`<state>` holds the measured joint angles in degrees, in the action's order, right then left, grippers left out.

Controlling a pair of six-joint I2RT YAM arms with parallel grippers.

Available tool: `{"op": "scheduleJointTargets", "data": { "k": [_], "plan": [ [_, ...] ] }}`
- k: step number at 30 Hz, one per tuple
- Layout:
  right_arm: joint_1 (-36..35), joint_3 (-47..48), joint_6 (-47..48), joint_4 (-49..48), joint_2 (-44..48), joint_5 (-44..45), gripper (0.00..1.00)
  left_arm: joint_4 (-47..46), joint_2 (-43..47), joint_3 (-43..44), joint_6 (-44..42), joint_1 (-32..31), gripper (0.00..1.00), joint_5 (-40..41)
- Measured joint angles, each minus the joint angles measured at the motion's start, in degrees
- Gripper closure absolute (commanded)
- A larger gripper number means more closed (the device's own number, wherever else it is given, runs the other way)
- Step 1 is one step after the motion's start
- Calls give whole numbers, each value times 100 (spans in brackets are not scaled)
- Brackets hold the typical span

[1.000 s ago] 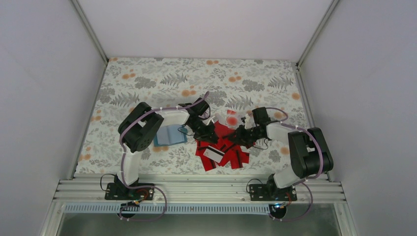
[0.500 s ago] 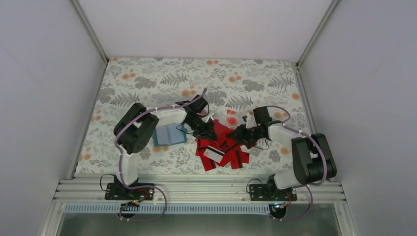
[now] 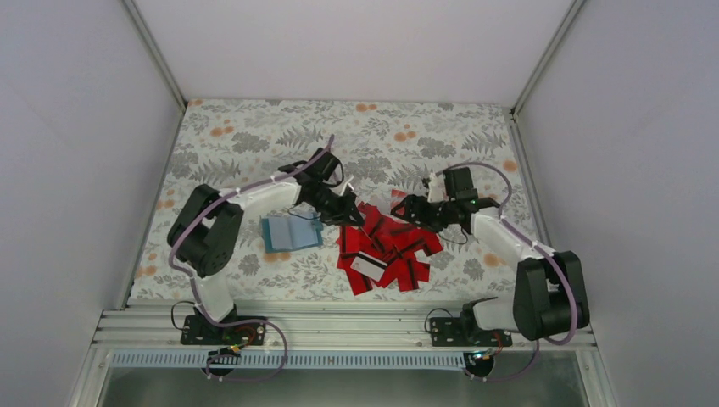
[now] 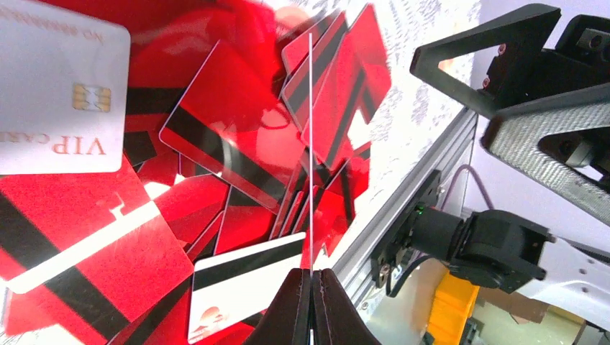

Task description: Put the credit cards into the card holder

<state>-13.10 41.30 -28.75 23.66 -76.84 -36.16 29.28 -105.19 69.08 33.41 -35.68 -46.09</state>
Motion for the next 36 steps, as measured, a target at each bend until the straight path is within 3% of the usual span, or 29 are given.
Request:
{"op": "scheduleJointTargets", "data": {
  "k": [6,16,25,36],
  "plan": [
    [0,697,-55,17,275,-164,3,50,688,63,31,348,98,251],
    [0,1655,-627,-446,337,-909,3,17,1292,1014,114,723,97,501],
    [0,2437,-1506,-1456,195,-1596,8,-411,1676,1545,372,835,98,437],
    [-92,3442,-2282,-2317,-431,-2205,41,-1360,1897,1742,944,857,98,-74]
  ]
}}
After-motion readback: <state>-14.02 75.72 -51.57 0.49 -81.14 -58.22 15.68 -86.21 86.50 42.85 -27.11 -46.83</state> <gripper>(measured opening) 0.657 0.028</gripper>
